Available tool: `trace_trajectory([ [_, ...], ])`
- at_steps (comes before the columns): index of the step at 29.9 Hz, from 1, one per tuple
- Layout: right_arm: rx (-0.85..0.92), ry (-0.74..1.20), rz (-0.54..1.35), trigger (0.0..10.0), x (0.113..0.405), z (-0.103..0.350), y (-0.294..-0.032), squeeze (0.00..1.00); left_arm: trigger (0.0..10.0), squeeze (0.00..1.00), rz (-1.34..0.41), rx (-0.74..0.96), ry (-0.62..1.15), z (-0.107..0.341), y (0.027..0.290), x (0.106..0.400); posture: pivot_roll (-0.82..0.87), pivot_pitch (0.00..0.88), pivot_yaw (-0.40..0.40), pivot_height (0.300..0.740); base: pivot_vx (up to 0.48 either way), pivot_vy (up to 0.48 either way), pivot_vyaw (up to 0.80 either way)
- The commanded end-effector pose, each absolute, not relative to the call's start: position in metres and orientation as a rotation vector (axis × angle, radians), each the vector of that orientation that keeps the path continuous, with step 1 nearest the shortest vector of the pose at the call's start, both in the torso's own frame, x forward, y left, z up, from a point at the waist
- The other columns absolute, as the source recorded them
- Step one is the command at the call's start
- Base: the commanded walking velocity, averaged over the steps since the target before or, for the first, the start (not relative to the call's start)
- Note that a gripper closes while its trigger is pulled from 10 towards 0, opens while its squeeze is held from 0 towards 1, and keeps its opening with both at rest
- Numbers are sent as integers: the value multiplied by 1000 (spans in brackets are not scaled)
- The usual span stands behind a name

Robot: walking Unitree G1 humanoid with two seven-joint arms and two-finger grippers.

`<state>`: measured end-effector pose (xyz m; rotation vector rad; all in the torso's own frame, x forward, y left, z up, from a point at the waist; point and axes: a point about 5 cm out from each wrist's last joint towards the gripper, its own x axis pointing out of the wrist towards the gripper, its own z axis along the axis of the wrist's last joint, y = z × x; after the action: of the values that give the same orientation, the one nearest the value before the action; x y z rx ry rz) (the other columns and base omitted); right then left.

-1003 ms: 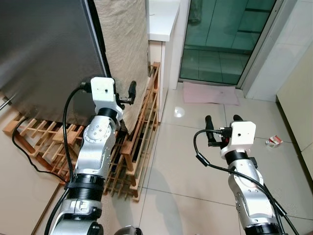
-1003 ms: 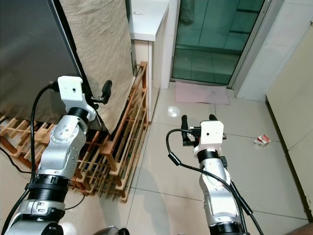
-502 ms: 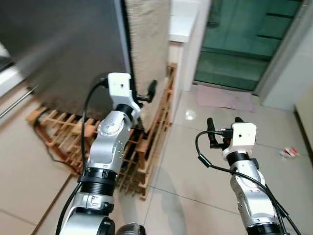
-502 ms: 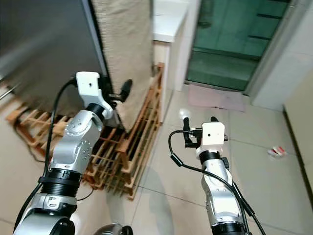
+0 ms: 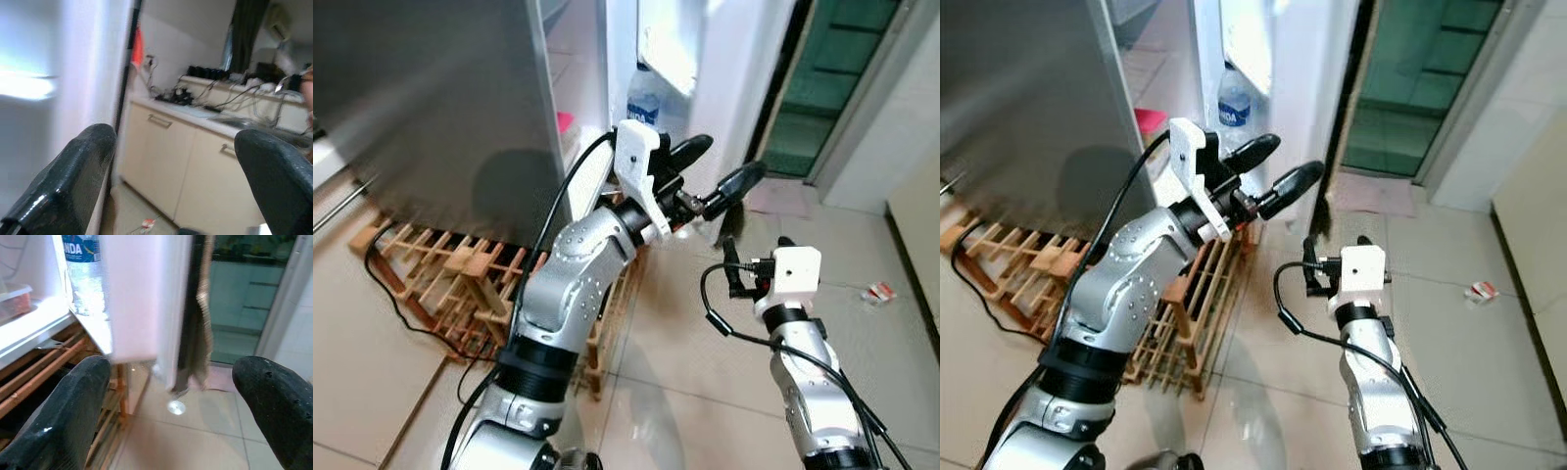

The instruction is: Restocking fridge

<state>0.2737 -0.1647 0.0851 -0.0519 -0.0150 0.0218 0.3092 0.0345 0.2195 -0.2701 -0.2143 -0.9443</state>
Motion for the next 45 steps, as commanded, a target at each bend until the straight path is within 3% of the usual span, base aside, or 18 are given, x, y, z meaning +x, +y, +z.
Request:
trace_trajectory([
  [1,-54,-15,17,10000,276,88,-165,0,10000,0,-749,-200,-173,206,58,321,-91,0,28,740,0,0,0],
  [3,-50,-30,19,10000,278,91,-165,0,10000,0,-620,-170,-131,194,74,328,-91,0,28,740,0,0,0],
  [4,-58,-43,28,10000,280,95,-163,0,10000,0,-478,-165,-112,182,95,329,-77,0,21,740,0,0,669],
  [9,-54,-51,39,10000,287,99,-163,0,10000,0,-191,-94,-71,155,136,322,-52,0,10,740,0,0,633],
  [19,-40,-54,67,10000,297,102,-159,0,10000,0,54,-2,-54,139,166,315,-21,0,-5,740,0,351,587],
  [37,-31,-45,93,10000,301,100,-158,0,10000,0,64,17,-88,140,157,315,-24,0,-8,740,0,446,583],
  [45,-30,-56,97,10000,304,103,-156,0,10000,0,-16,43,-165,153,144,316,-27,0,-7,740,67,-99,575],
])
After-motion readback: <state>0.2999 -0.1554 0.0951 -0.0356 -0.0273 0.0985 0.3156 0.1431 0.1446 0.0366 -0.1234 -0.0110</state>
